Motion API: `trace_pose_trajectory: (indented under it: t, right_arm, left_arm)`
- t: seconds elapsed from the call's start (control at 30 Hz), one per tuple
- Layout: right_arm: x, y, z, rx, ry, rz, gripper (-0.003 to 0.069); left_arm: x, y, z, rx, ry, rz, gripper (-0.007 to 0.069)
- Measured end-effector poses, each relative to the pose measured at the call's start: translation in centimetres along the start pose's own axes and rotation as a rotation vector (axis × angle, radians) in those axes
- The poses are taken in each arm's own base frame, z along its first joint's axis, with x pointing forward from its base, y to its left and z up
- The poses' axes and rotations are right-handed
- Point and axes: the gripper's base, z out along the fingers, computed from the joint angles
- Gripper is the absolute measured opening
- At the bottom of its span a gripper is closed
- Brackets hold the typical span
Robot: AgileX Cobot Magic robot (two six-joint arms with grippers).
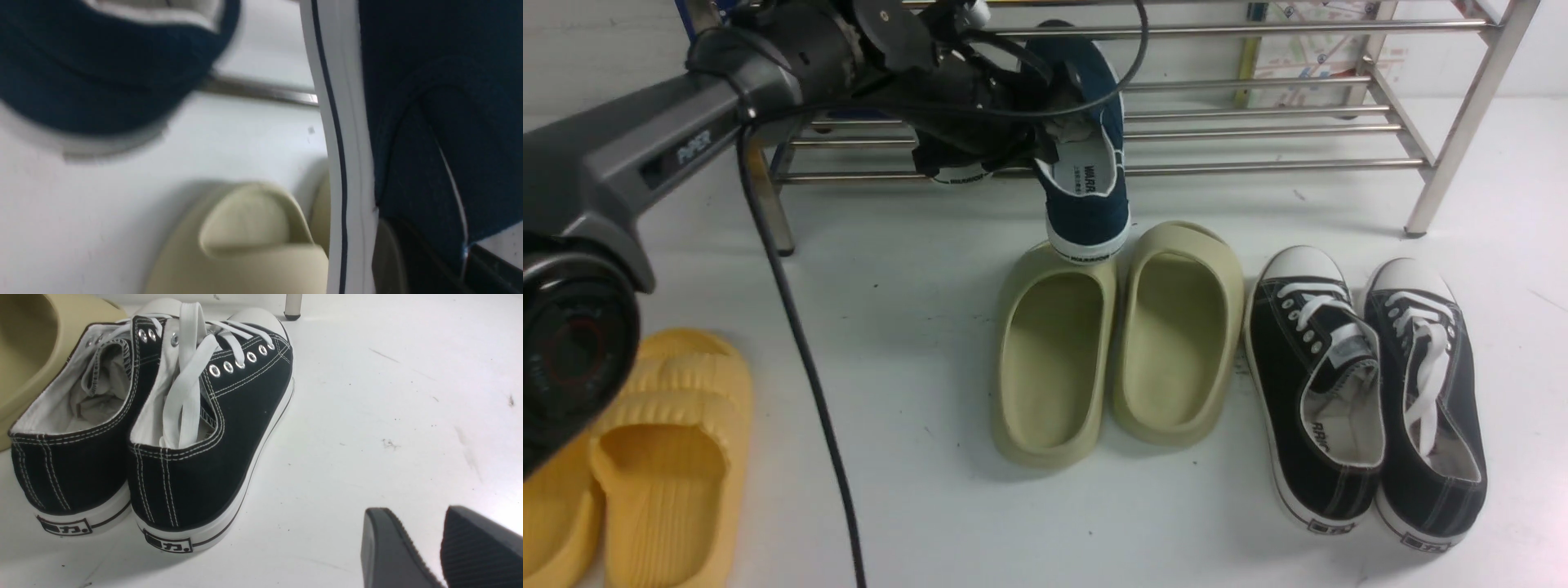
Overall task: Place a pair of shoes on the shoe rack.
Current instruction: Use the left arm to put a shoe into the shoe rack
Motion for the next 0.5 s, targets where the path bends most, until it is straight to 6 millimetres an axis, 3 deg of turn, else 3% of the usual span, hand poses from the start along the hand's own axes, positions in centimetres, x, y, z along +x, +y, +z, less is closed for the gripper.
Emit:
trace_pose_trajectory:
  t: [0.1, 0.2, 0.3, 0.5]
  right_arm:
    - [0.0, 0.0, 0.0, 0.0, 0.0, 0.0, 0.0239]
    - [0.0, 0.0, 0.0, 0.0, 0.0, 0.0, 0.0239]
    - [0.0, 0.0, 0.0, 0.0, 0.0, 0.0, 0.0239]
    - [0.0, 0.0, 0.0, 0.0, 0.0, 0.0, 0.0239]
  left_arm:
    - [-0.9, 1.4, 0.7, -0.013, 0.007, -0.049, -0.0001]
    - [-2.1, 4.0, 0.1, -0.054, 0.039, -0.14, -0.0001]
    - [-2.9, 5.4, -0.8, -0.078, 0.043, -0.159, -0.0001]
    - [-3.1, 5.8, -1.2, -0.096, 0.043, -0.118, -0.0001]
